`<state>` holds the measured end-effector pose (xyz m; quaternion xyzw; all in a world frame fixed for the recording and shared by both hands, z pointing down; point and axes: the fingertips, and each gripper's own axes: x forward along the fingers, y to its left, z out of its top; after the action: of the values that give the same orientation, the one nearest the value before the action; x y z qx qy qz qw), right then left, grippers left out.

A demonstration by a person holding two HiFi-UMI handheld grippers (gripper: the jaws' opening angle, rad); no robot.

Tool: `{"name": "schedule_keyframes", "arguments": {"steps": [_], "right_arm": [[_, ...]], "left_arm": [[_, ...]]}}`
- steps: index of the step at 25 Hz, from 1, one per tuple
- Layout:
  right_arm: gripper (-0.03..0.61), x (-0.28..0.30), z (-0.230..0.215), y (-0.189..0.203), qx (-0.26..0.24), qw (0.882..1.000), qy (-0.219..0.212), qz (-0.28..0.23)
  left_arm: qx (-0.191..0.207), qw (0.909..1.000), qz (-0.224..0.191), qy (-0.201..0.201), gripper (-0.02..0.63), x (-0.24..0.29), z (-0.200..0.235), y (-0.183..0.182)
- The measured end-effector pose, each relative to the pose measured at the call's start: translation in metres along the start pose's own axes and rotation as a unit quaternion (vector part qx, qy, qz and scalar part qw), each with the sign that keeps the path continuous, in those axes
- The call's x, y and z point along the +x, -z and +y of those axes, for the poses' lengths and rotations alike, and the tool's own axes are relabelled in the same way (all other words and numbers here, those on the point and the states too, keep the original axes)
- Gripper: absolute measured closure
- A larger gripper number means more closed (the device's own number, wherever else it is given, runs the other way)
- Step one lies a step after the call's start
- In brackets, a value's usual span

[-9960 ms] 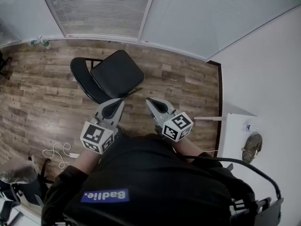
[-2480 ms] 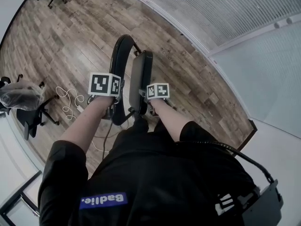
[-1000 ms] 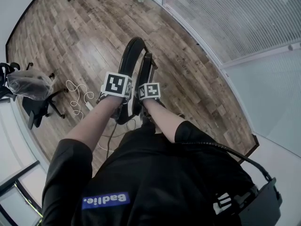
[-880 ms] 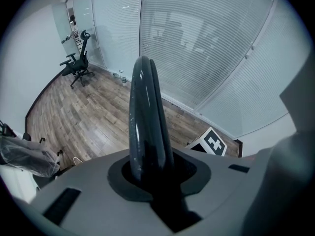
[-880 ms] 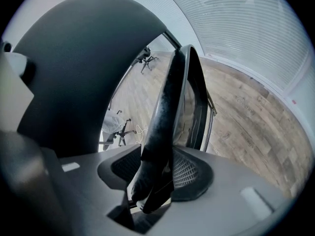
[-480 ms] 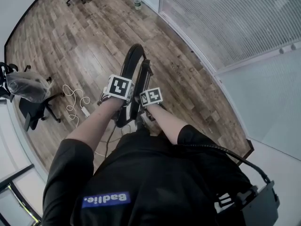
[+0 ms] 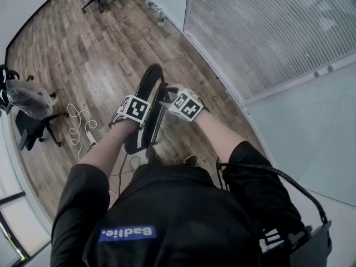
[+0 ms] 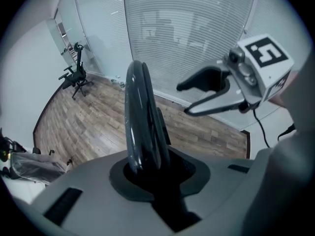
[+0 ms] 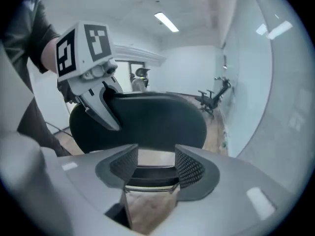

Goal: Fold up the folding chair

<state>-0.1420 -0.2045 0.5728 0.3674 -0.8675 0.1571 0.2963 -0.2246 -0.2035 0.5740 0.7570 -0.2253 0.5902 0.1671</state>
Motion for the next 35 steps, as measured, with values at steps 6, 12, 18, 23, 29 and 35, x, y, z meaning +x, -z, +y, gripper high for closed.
{"name": "schedule_keyframes", "arguments": {"steps": [6,12,18,23,29,35], "right_arm": [[0.360,-0.011,-0.010,-0.044,-0.274,0.960,-0.002,0.065],[0.347,0.010,-0.015,-0.076,-0.483,0.866,0.004,0.125],[0.319,0.039,-0.011,-0.078,-0.552,0.801,-0.098,0.208],[0.341,0.055,-0.021,-0.055,-0.585,0.751,-0.154,0.265],[0.393,0.067,-0.023,-0.056,-0.589,0.731,-0.223,0.263],[0.428,0.064,-0.024,-0.053,-0.620,0.696,-0.254,0.257]], "left_arm": [[-0.016,0.9998,-0.012,0.007,0.538,0.006,-0.013,-0.005],[0.014,0.9995,-0.008,0.027,0.538,0.006,-0.010,-0.009],[0.072,0.9962,0.001,0.048,0.515,0.008,-0.002,-0.004],[0.079,0.9955,0.001,0.053,0.503,0.008,-0.002,-0.004],[0.062,0.9972,0.001,0.042,0.506,0.006,0.011,-0.006],[0.009,0.9994,-0.002,0.034,0.523,0.006,0.013,-0.009]]}}
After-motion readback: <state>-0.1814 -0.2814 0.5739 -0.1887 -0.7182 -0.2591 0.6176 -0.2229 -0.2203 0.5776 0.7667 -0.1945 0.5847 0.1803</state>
